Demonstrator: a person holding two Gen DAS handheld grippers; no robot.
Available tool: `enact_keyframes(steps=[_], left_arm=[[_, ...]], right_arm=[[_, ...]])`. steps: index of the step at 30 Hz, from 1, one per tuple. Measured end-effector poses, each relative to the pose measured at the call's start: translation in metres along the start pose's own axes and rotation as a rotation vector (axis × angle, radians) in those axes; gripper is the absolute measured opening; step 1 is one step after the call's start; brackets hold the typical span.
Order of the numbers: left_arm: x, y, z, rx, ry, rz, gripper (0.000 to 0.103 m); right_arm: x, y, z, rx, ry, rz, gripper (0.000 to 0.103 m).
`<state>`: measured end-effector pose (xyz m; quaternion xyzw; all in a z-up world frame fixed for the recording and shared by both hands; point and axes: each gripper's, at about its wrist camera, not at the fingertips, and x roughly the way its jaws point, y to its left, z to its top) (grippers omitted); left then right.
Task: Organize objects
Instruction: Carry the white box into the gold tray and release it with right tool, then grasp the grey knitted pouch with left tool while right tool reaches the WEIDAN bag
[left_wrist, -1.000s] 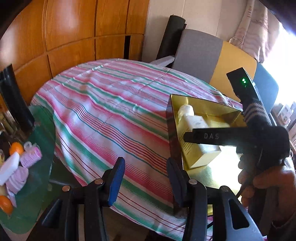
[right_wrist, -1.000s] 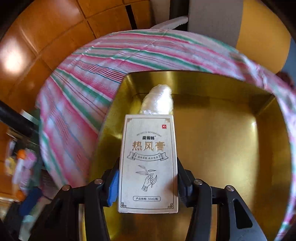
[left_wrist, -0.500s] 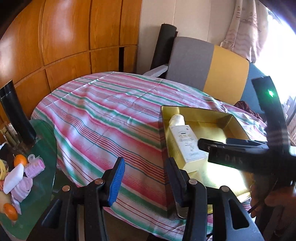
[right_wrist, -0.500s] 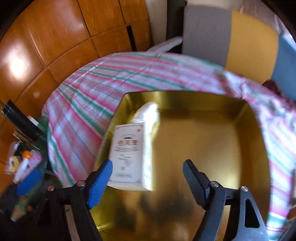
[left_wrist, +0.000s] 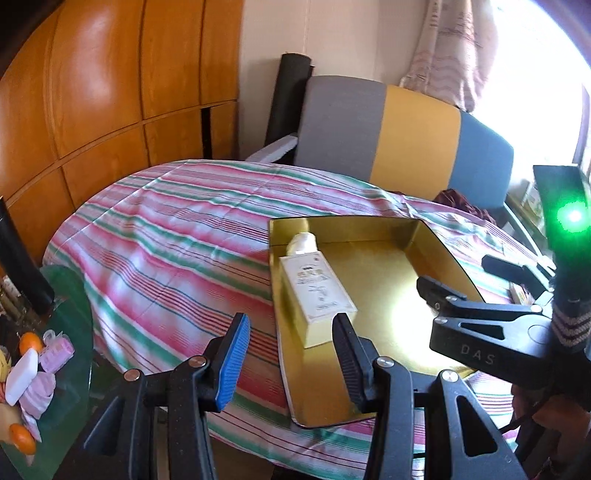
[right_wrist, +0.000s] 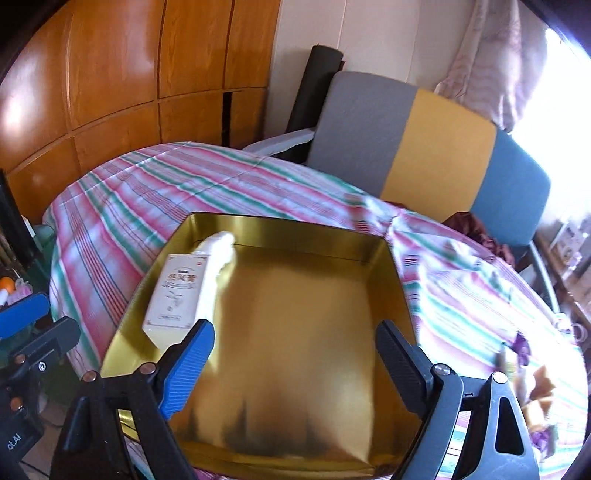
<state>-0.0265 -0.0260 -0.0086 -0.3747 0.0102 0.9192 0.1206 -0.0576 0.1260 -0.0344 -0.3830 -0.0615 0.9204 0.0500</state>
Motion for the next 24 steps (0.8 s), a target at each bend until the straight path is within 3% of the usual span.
enact_keyframes(steps=[13, 24], left_arm=[[0.008, -0.05, -0.005, 0.108, 0.045, -0.091, 0.047], [0.012, -0.11, 0.001, 0.238, 0.056, -0.198, 0.047]], right_arm=[[-0.03, -0.065, -0.026, 0.071, -0.016, -0.148, 0.09], [-0.052, -0.175, -0.08, 0.253, 0.057, -0.269, 0.091]])
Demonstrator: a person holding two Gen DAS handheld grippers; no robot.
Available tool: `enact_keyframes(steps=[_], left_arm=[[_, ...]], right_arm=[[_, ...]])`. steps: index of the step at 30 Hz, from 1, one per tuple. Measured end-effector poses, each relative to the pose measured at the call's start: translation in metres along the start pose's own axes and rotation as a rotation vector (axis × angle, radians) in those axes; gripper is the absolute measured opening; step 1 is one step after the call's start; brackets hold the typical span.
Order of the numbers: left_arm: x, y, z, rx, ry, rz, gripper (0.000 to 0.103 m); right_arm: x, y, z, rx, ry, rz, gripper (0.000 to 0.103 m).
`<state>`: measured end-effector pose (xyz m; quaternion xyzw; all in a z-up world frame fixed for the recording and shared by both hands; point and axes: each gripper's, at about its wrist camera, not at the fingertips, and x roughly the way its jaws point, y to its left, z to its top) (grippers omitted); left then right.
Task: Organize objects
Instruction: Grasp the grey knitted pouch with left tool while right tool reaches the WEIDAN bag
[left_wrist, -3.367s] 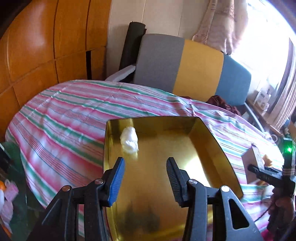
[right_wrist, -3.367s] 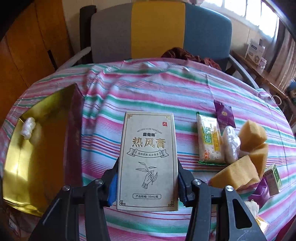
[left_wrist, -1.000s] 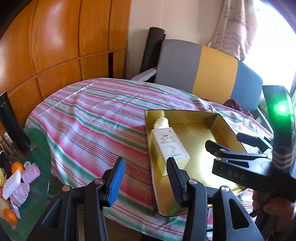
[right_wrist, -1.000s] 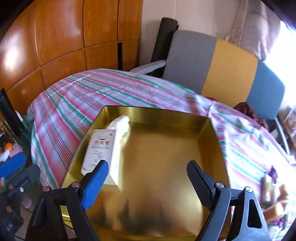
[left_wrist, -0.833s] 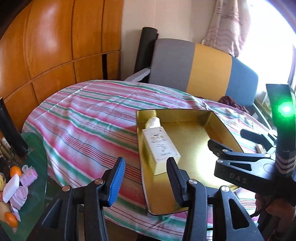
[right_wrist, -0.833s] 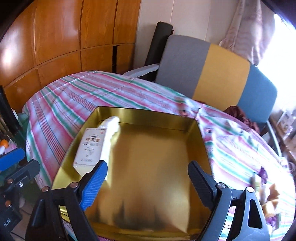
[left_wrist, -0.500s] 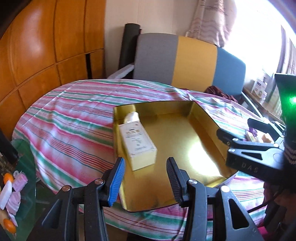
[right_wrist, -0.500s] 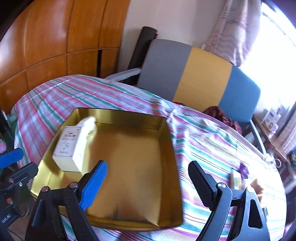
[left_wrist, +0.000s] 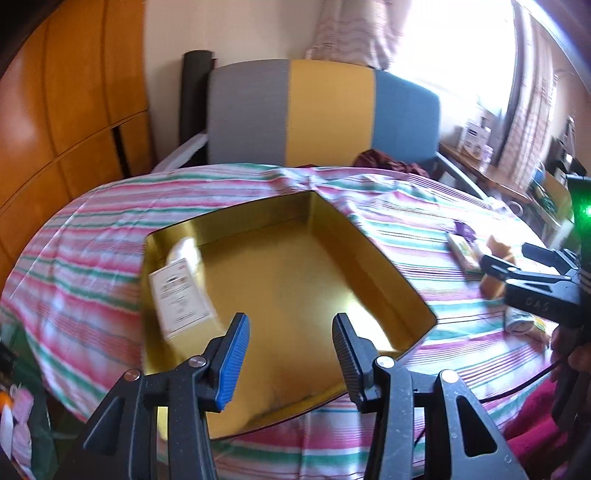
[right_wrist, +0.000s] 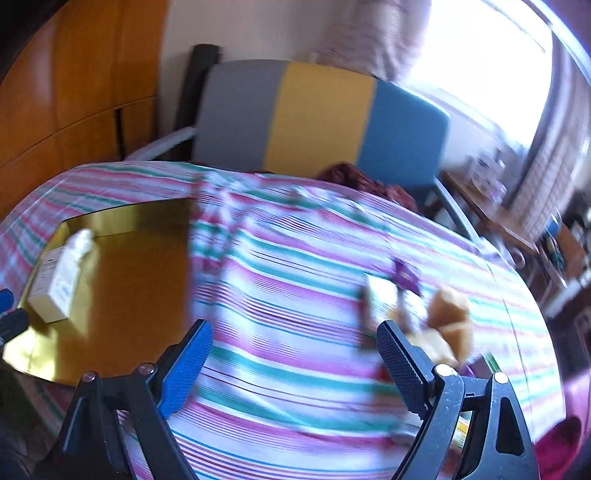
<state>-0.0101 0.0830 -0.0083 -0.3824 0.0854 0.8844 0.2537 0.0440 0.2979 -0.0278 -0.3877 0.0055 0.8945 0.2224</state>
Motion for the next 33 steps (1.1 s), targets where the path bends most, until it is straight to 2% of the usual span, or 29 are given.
enact_keyframes(steps=[6, 10, 14, 18, 21, 23, 25, 27, 30, 33], left_arm=[[0.011, -0.048, 0.016, 0.092, 0.024, -0.132, 0.047], [0.031, -0.095, 0.021, 0.177, 0.09, -0.29, 0.047], [0.05, -0.137, 0.022, 0.224, 0.158, -0.419, 0.047], [0.067, -0.182, 0.021, 0.246, 0.233, -0.563, 0.047], [0.078, -0.216, 0.02, 0.257, 0.278, -0.629, 0.047], [0.085, -0.237, 0.021, 0.258, 0.298, -0.682, 0.051], [0.089, -0.256, 0.022, 0.27, 0.306, -0.707, 0.051], [0.097, -0.271, 0.022, 0.266, 0.341, -0.728, 0.051], [0.113, -0.294, 0.021, 0.236, 0.396, -0.747, 0.051], [0.126, -0.315, 0.015, 0.244, 0.425, -0.726, 0.051]], right_arm=[[-0.008, -0.11, -0.021, 0.199, 0.063, -0.091, 0.091], [-0.02, -0.182, -0.042, 0.348, 0.095, -0.156, 0.094], [-0.029, -0.226, -0.07, 0.446, 0.132, -0.195, 0.094], [-0.032, -0.248, -0.093, 0.551, 0.137, -0.172, 0.094], [-0.031, -0.262, -0.105, 0.667, 0.121, -0.078, 0.094], [-0.03, -0.271, -0.113, 0.737, 0.117, -0.037, 0.094], [-0.029, -0.279, -0.121, 0.813, 0.101, 0.009, 0.094], [-0.026, -0.282, -0.124, 0.845, 0.099, 0.018, 0.094], [-0.023, -0.279, -0.121, 0.827, 0.111, 0.031, 0.094], [-0.022, -0.279, -0.122, 0.824, 0.115, 0.046, 0.094]])
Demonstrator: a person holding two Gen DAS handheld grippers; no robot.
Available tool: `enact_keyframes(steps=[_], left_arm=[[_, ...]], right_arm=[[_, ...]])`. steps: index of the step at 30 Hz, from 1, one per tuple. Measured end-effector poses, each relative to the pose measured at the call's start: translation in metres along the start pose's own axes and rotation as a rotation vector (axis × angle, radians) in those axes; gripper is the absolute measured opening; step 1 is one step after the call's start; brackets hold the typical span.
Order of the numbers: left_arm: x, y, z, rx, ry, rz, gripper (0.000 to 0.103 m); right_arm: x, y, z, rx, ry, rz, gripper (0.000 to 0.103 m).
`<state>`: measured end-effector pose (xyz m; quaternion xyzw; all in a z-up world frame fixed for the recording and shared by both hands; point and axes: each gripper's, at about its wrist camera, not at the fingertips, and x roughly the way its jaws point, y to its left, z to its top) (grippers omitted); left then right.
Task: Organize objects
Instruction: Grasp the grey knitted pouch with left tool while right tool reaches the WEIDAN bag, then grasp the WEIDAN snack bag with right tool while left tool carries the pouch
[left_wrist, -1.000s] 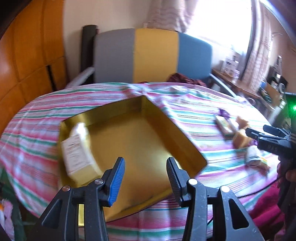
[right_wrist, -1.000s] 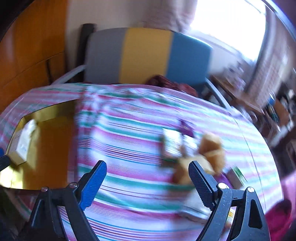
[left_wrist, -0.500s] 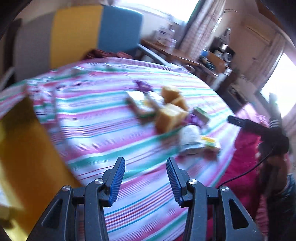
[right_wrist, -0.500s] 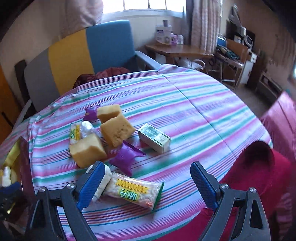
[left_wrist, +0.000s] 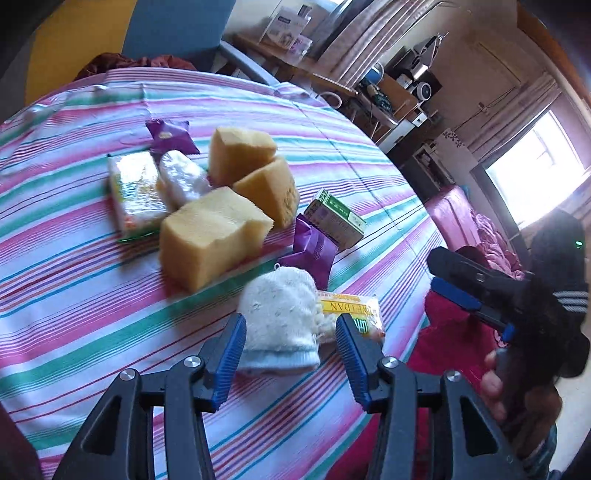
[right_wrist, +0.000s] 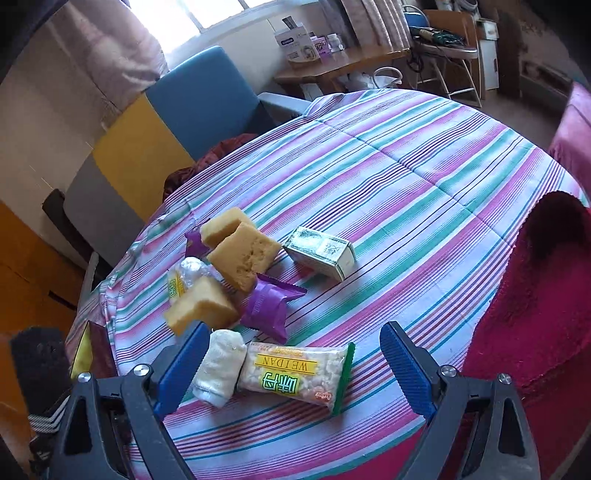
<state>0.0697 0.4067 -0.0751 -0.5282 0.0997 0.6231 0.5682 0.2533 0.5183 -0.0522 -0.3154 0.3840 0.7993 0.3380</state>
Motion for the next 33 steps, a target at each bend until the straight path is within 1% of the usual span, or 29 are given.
enact_keyframes(steps=[2, 4, 6, 8, 9, 10, 11, 12, 14, 16, 18, 19, 23, 25, 27, 29, 31, 33], left_arm=[[0.011, 0.0, 0.003, -0.01, 0.013, 0.005, 0.052], [0.017, 0.0, 0.009, -0.01, -0.004, 0.033, 0.053], [0.02, 0.002, 0.011, -0.003, -0.002, 0.05, 0.053], [0.024, 0.011, 0.009, -0.034, 0.029, 0.07, 0.054], [0.026, 0.017, 0.008, -0.058, 0.045, 0.047, 0.059], [0.028, 0.023, 0.006, -0.09, 0.068, 0.027, 0.062], [0.027, 0.026, 0.004, -0.114, 0.074, 0.013, 0.062], [0.024, 0.026, 0.003, -0.114, 0.07, 0.015, 0.062], [0.022, 0.019, 0.002, -0.071, 0.071, 0.034, 0.061], [0.027, 0.015, 0.001, -0.028, 0.089, 0.049, 0.061], [0.032, 0.015, -0.001, -0.011, 0.107, 0.034, 0.059], [0.031, 0.016, -0.003, -0.007, 0.104, 0.019, 0.054], [0.011, 0.022, -0.02, 0.02, 0.064, 0.021, 0.052], [-0.005, 0.032, -0.03, 0.024, 0.048, 0.049, 0.052], [-0.019, 0.041, -0.044, 0.047, 0.046, 0.091, 0.052], [-0.033, 0.047, -0.056, 0.07, 0.041, 0.119, 0.052], [-0.047, 0.054, -0.069, 0.087, 0.036, 0.152, 0.052], [-0.06, 0.062, -0.079, 0.095, 0.031, 0.17, 0.052]], right_arm=[[0.0, -0.002, 0.0, 0.005, 0.001, 0.007, 0.094], [0.0, -0.002, 0.0, 0.006, 0.001, 0.011, 0.094], [0.0, -0.002, 0.0, 0.007, 0.002, 0.012, 0.094], [0.001, -0.002, 0.0, 0.007, 0.005, 0.011, 0.094], [0.001, -0.002, 0.0, 0.006, 0.007, 0.01, 0.094], [0.002, -0.002, 0.0, 0.005, 0.009, 0.007, 0.094], [0.002, -0.002, 0.0, 0.004, 0.01, 0.005, 0.094], [0.002, -0.002, 0.0, 0.004, 0.01, 0.004, 0.094], [0.003, -0.003, 0.0, 0.005, 0.012, 0.0, 0.094], [0.003, -0.002, 0.0, 0.006, 0.015, -0.007, 0.094], [0.003, -0.002, -0.001, 0.007, 0.016, -0.014, 0.094], [0.003, -0.002, -0.001, 0.008, 0.016, -0.016, 0.094], [0.005, -0.002, -0.001, 0.006, 0.025, -0.024, 0.094], [0.007, 0.001, -0.001, -0.01, 0.042, -0.025, 0.094], [0.014, 0.008, -0.002, -0.057, 0.084, -0.014, 0.094], [0.023, 0.019, -0.004, -0.134, 0.15, 0.002, 0.094], [0.035, 0.034, -0.007, -0.241, 0.227, -0.004, 0.094], [0.047, 0.052, -0.013, -0.391, 0.296, -0.038, 0.094]])
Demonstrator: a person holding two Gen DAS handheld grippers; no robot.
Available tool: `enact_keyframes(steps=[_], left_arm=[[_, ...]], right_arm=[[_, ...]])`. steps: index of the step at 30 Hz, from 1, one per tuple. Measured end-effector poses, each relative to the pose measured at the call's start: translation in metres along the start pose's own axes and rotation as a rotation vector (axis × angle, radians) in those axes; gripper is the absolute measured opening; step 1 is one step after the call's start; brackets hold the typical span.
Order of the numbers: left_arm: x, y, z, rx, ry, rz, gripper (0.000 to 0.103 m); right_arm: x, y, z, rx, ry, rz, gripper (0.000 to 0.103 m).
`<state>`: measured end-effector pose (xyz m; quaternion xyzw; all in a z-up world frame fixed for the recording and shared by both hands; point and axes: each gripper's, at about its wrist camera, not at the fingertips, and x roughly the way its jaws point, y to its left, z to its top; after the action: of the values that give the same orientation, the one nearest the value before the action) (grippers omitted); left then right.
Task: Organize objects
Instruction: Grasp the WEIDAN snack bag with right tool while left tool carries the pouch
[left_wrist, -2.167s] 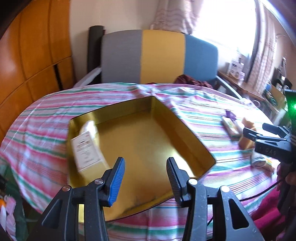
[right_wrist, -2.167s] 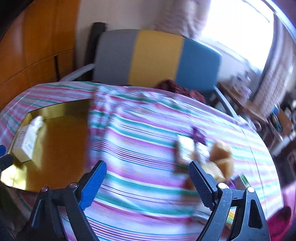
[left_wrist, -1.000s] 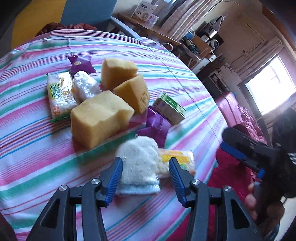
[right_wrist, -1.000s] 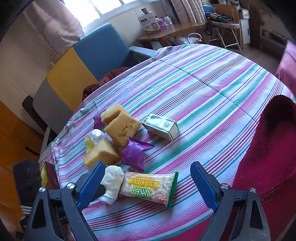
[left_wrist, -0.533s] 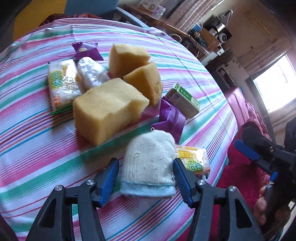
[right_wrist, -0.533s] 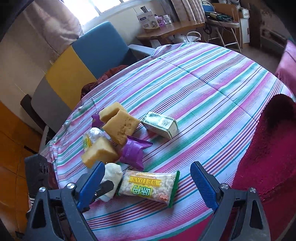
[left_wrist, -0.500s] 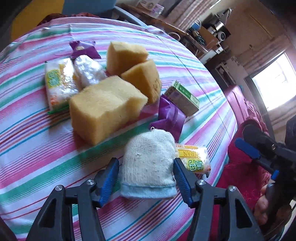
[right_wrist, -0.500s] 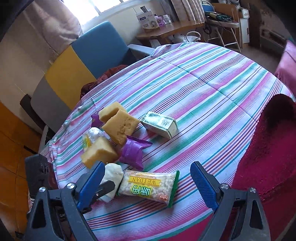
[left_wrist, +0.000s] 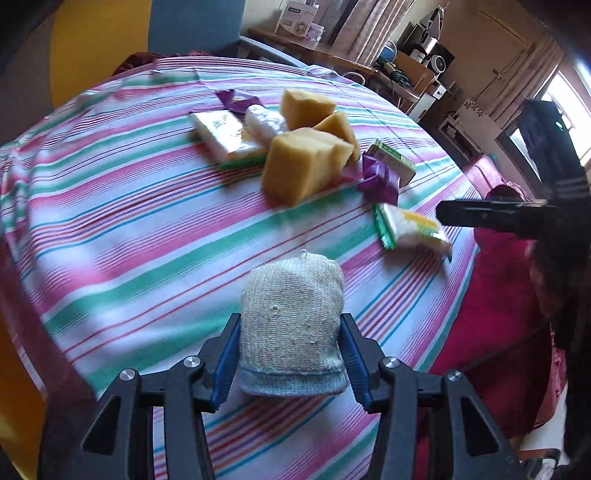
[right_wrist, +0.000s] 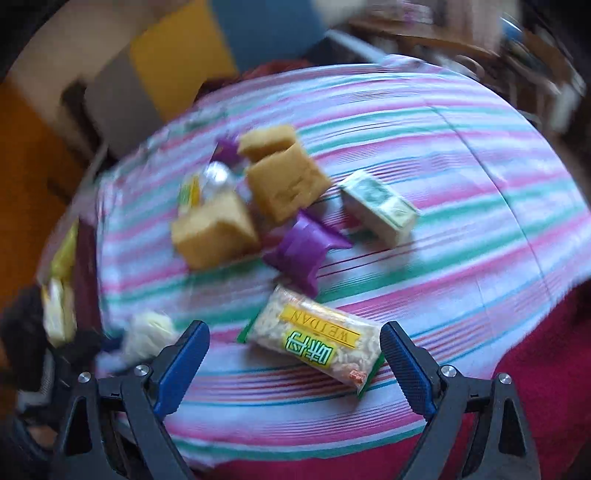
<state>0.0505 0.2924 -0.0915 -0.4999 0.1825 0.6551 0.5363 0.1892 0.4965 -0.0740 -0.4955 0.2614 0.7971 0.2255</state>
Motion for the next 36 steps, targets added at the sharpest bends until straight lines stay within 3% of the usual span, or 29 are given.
enact_keyframes(steps=[4, 7, 15, 17, 18, 19, 21, 30, 36], left_arm=[[-0.012, 0.011, -0.017, -0.013, -0.026, 0.0, 0.052], [-0.013, 0.015, -0.02, -0.048, -0.04, -0.017, 0.052], [-0.012, 0.013, -0.023, -0.061, -0.058, -0.022, 0.052], [-0.012, 0.015, -0.024, -0.068, -0.062, -0.027, 0.052], [-0.012, 0.015, -0.024, -0.069, -0.066, -0.028, 0.052], [-0.012, 0.015, -0.024, -0.07, -0.07, -0.028, 0.052], [-0.013, 0.014, -0.026, -0.068, -0.077, -0.022, 0.052], [-0.033, 0.016, -0.035, -0.085, -0.117, 0.016, 0.051], [-0.071, 0.027, -0.045, -0.124, -0.192, 0.042, 0.051]], right_arm=[[0.029, 0.027, 0.005, -0.283, 0.154, -0.096, 0.094], [0.048, 0.033, 0.008, -0.384, 0.24, -0.145, 0.095], [0.081, 0.023, 0.017, -0.411, 0.365, -0.132, 0.095], [0.085, 0.021, 0.012, -0.396, 0.389, -0.123, 0.079], [0.084, 0.024, 0.008, -0.401, 0.386, -0.124, 0.07], [0.08, 0.027, 0.006, -0.405, 0.373, -0.115, 0.052], [0.071, 0.037, 0.0, -0.404, 0.342, -0.098, 0.039], [0.063, 0.096, -0.007, -0.376, 0.195, 0.007, 0.038], [0.084, 0.121, -0.011, -0.399, 0.167, 0.044, 0.039]])
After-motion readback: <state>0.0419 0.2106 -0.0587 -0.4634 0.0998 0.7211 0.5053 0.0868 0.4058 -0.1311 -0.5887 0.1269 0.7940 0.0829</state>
